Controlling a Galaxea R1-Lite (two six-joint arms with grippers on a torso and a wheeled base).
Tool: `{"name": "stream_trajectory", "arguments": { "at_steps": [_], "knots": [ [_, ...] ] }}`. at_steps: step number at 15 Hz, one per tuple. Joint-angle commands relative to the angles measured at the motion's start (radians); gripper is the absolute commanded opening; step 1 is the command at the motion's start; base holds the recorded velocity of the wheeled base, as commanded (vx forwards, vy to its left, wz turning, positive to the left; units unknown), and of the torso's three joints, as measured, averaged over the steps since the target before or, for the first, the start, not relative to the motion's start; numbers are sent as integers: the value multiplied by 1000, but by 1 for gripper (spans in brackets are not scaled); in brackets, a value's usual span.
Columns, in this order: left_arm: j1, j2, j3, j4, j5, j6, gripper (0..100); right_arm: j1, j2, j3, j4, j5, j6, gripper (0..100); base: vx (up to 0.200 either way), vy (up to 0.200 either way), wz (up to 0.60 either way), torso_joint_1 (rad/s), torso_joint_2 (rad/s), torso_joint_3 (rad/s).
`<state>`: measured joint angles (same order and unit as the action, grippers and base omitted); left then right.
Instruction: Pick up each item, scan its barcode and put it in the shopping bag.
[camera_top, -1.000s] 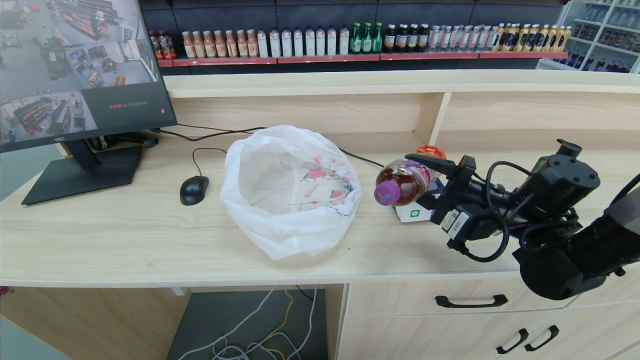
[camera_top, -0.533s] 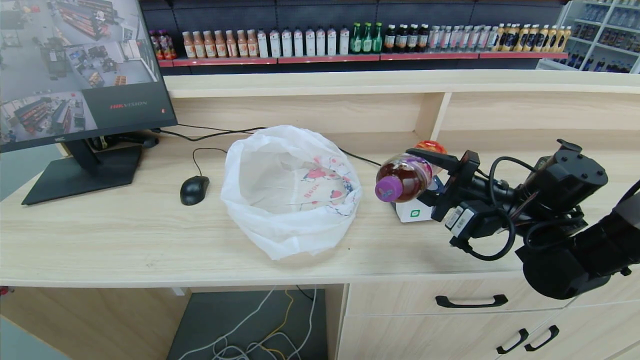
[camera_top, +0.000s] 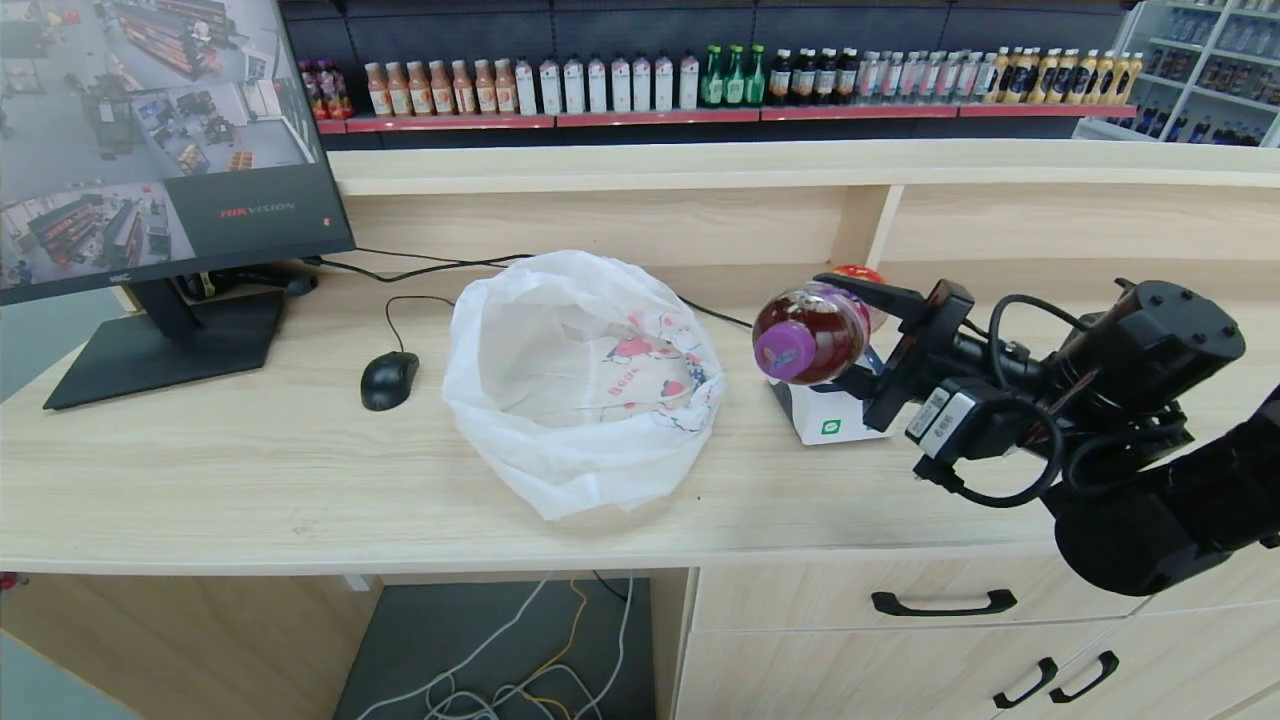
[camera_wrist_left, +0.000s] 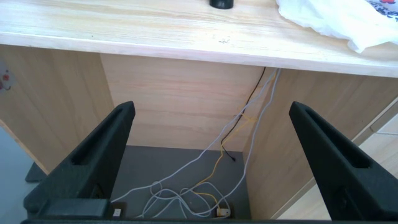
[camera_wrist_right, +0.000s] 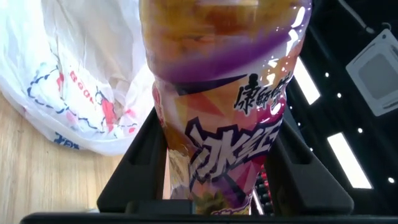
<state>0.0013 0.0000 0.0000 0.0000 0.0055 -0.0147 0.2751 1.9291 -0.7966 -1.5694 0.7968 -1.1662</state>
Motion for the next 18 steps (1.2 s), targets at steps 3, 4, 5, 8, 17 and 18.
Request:
{"name": "stream_trajectory", "arguments": {
  "at_steps": [3, 4, 5, 8, 17, 18],
  "knots": [
    [0, 0, 0, 0, 1, -1, 100, 33, -101, -3, -1, -11, 69, 0, 0, 0, 0, 0, 0, 0],
    [0, 0, 0, 0, 1, 1, 100, 50, -121, -4, -1, -14, 89, 0, 0, 0, 0, 0, 0, 0],
    [0, 0, 0, 0, 1, -1, 100, 72, -139, -3, -1, -28, 108, 0, 0, 0, 0, 0, 0, 0],
    [0, 0, 0, 0, 1, 1, 100, 164, -200, 4, -1, -182, 243, 0, 0, 0, 0, 0, 0, 0],
    [0, 0, 0, 0, 1, 1, 100, 285, -246, 114, 22, -558, 732, 0, 0, 0, 0, 0, 0, 0],
    [0, 0, 0, 0, 1, -1, 100, 285, -249, 139, 22, -602, 818, 0, 0, 0, 0, 0, 0, 0]
  ]
}}
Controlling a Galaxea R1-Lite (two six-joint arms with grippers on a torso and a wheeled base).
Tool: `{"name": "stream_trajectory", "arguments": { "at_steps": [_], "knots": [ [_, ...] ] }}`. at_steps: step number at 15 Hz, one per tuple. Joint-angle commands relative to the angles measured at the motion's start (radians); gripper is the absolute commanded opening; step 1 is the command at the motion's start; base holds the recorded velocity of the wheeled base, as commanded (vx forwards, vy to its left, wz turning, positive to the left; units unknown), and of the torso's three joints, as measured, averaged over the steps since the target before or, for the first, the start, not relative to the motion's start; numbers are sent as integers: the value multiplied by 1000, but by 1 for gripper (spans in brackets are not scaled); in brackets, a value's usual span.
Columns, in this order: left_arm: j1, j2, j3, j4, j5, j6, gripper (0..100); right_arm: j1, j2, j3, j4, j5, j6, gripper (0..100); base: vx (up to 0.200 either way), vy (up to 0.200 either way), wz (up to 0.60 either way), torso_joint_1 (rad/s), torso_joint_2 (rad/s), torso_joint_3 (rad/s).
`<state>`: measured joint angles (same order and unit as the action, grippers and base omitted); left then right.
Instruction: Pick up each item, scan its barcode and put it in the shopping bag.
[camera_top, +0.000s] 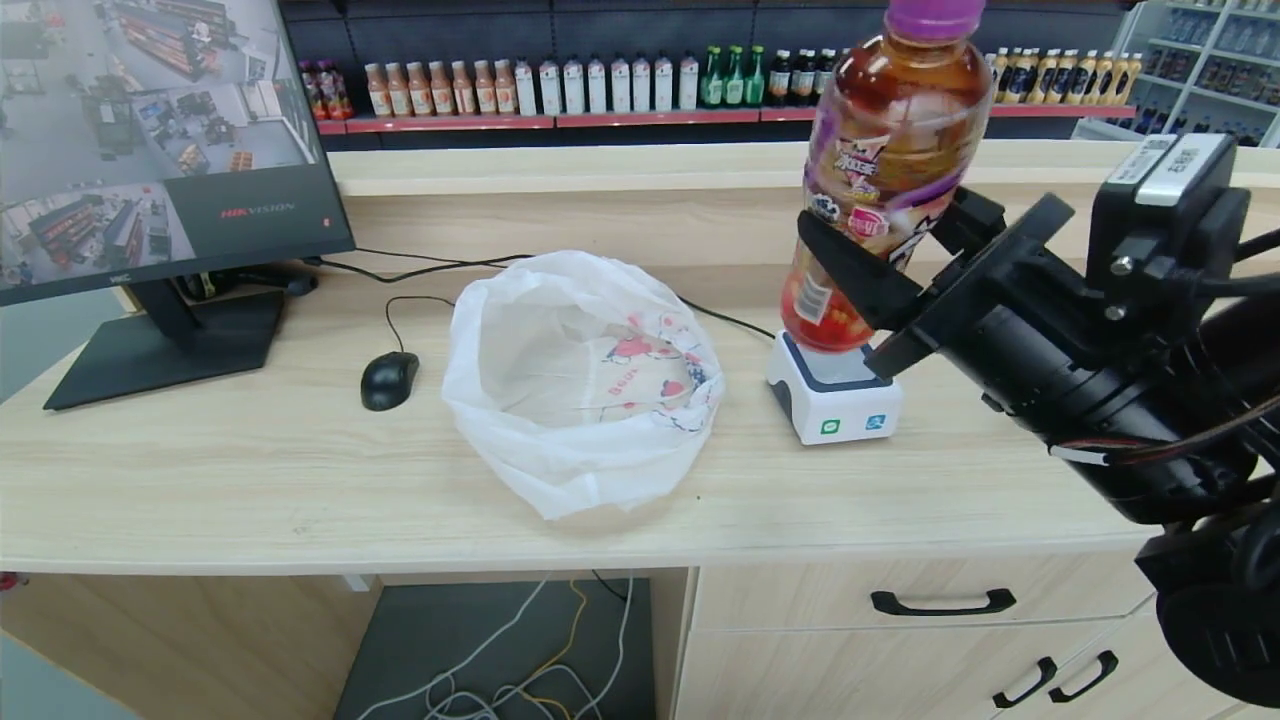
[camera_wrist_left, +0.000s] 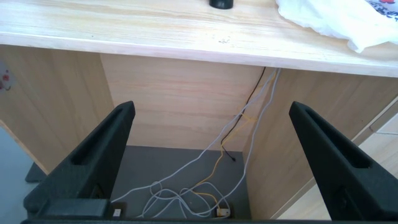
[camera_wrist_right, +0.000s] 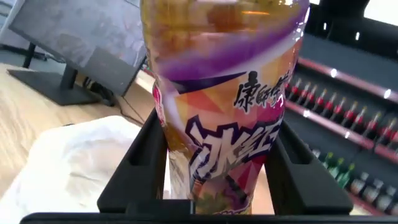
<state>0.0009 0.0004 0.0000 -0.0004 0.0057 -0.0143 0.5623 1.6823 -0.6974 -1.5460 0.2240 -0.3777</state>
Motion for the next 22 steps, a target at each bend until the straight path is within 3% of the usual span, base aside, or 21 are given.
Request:
{"name": "stream_trajectory", "arguments": {
  "at_steps": [1, 4, 7, 19, 22],
  "knots": [
    [1, 0, 0, -1, 0, 0, 100, -7, -3, 61, -2, -61, 114, 0, 0, 0, 0, 0, 0, 0],
    [1, 0, 0, 0, 0, 0, 100, -21, 5, 110, -2, -153, 287, 0, 0, 0, 0, 0, 0, 0],
    [1, 0, 0, 0, 0, 0, 100, -22, 27, 119, -8, -264, 361, 0, 0, 0, 0, 0, 0, 0],
    [1, 0, 0, 0, 0, 0, 100, -52, 74, 78, -25, -269, 404, 0, 0, 0, 0, 0, 0, 0],
    [1, 0, 0, 0, 0, 0, 100, -52, 73, 78, -25, -269, 404, 0, 0, 200, 0, -4, 1, -2]
  ]
}}
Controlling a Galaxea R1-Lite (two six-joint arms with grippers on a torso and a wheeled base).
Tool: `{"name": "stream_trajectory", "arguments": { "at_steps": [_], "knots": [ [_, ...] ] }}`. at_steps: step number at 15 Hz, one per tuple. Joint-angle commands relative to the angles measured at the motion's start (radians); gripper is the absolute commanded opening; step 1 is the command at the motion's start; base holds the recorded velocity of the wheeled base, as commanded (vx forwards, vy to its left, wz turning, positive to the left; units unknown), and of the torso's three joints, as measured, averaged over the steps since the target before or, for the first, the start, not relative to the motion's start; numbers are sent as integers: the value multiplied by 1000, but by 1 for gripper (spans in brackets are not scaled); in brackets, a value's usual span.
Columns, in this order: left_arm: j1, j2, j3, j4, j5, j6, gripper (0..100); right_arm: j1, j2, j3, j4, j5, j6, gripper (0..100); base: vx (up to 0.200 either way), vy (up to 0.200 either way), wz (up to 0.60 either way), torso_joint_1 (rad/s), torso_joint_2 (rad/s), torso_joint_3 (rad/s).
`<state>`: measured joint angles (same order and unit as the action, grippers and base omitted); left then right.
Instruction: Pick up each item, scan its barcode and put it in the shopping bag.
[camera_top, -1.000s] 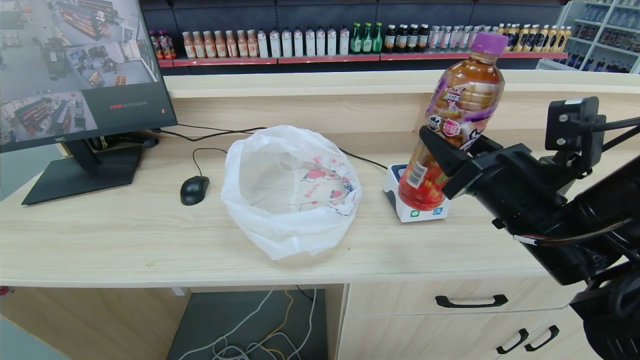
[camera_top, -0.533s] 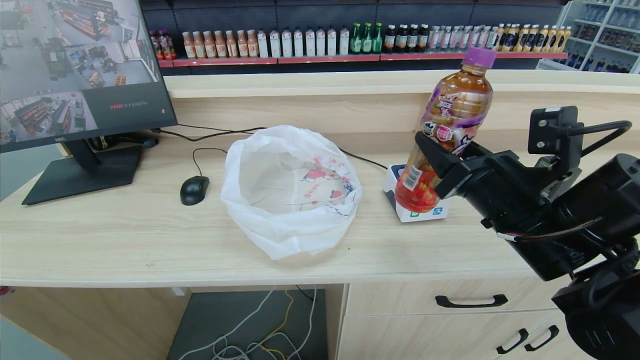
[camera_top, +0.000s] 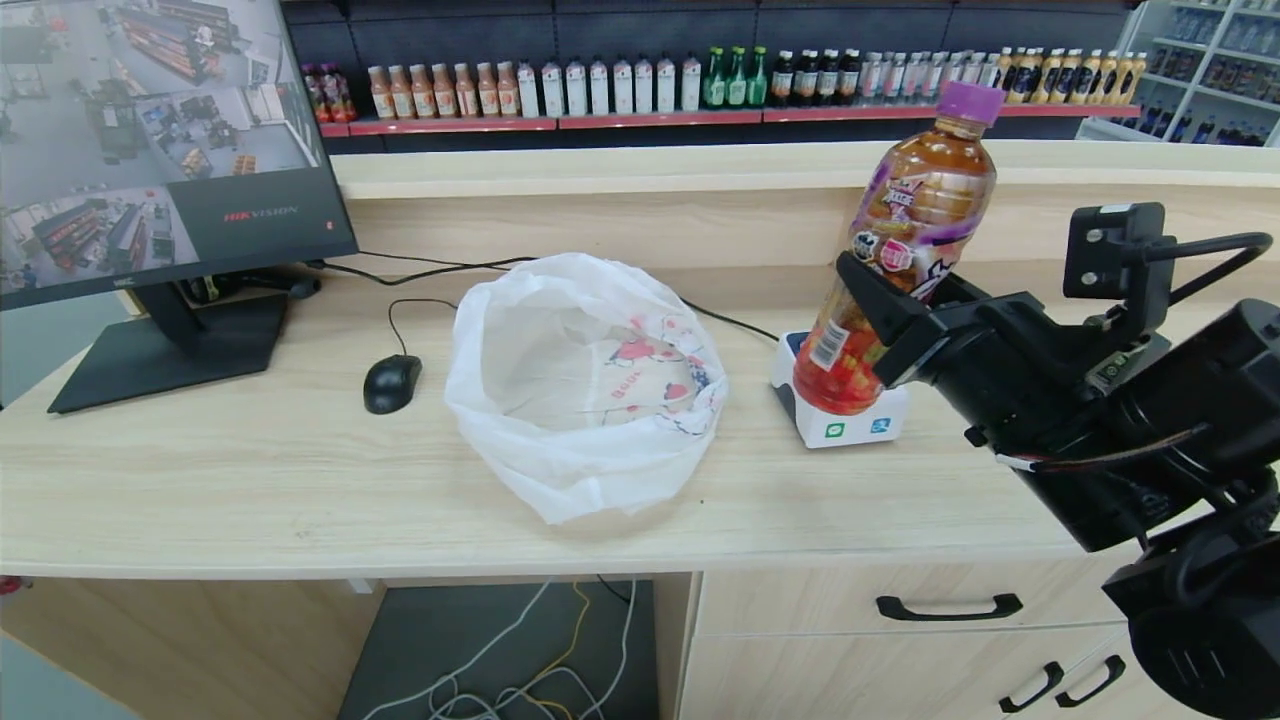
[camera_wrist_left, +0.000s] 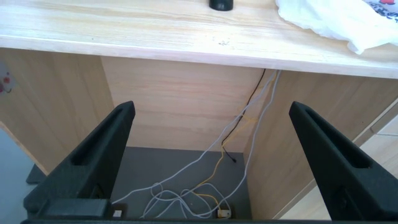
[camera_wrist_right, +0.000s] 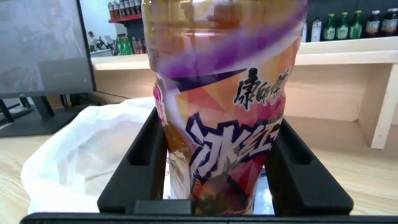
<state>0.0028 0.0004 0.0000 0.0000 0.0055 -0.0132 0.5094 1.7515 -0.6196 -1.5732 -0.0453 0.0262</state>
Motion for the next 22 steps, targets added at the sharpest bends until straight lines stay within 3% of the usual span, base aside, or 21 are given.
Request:
{"name": "stream_trajectory", "arguments": {
  "at_steps": [1, 12, 22],
  "knots": [
    [-1, 0, 0, 0, 1, -1, 100, 1, 0, 1, 2, 1, 0, 0, 0, 200, 0, 2, 7, -2],
    [-1, 0, 0, 0, 1, -1, 100, 0, 39, -49, 2, 9, 3, 0, 0, 200, 0, 3, 4, 3],
    [-1, 0, 0, -2, 1, -1, 100, -11, 212, -197, 2, 10, 11, 0, 0, 0, 0, 0, 0, 0]
  ]
}}
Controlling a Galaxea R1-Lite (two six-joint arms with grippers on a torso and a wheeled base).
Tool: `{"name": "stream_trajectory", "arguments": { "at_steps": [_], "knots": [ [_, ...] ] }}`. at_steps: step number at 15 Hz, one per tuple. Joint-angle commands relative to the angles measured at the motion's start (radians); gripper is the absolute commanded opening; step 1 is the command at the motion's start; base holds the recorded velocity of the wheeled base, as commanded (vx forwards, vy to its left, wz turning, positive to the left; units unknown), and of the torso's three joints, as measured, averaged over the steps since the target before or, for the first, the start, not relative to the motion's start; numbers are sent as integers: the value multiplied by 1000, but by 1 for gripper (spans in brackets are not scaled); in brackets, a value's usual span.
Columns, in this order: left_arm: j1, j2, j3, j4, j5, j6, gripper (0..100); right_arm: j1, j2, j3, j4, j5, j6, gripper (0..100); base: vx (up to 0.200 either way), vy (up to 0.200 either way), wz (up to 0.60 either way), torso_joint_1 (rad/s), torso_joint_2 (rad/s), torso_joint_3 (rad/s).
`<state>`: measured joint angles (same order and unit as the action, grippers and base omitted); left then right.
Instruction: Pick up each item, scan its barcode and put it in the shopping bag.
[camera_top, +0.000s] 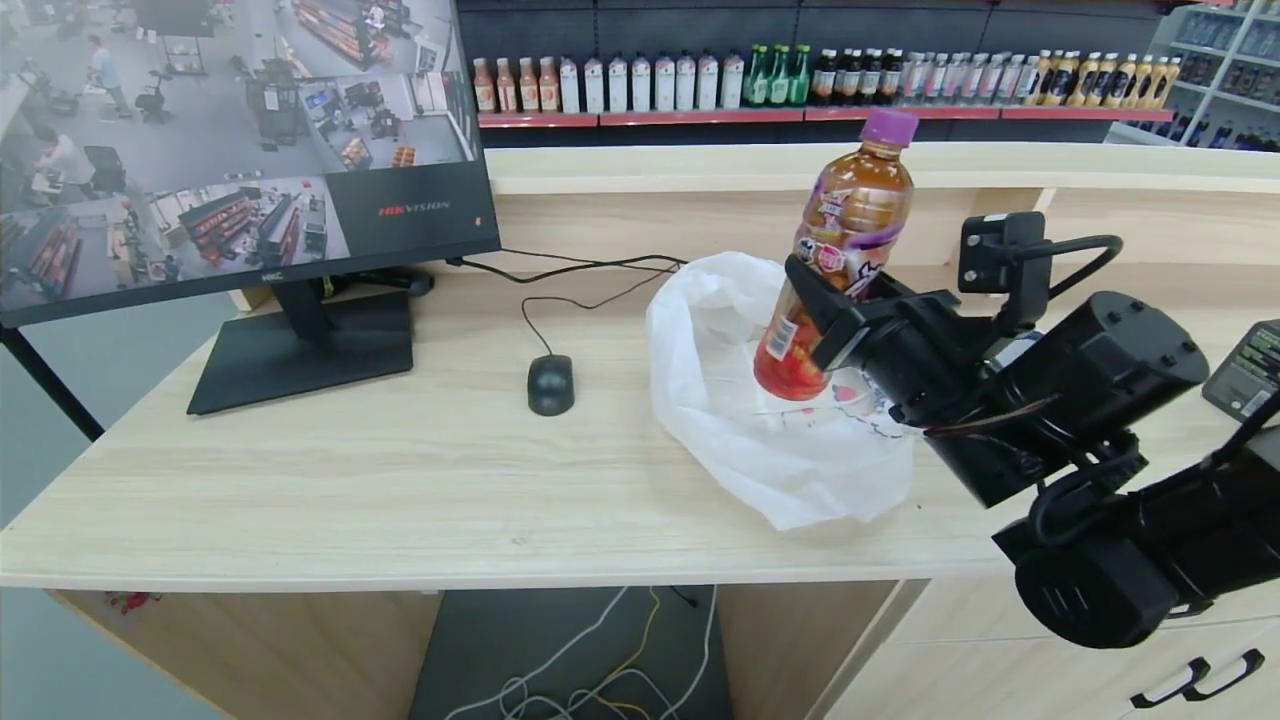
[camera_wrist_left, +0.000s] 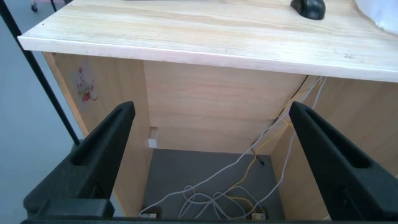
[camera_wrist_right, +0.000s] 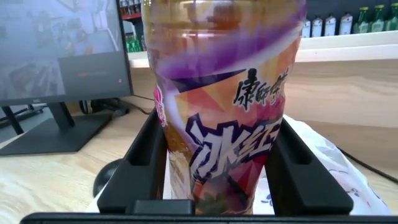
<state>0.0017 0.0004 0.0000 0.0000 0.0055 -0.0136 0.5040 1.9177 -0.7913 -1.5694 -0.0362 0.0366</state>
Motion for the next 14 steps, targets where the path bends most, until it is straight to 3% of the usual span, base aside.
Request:
{"name": "stream_trajectory", "arguments": {
  "at_steps": [1, 14],
  "knots": [
    [0, 0, 0, 0, 1, 0, 100, -7, 86, -68, -1, 7, -1, 0, 0, 0, 0, 0, 0, 0],
    [0, 0, 0, -2, 1, 0, 100, 8, 274, -236, -1, 25, -6, 0, 0, 0, 0, 0, 0, 0]
  ]
}}
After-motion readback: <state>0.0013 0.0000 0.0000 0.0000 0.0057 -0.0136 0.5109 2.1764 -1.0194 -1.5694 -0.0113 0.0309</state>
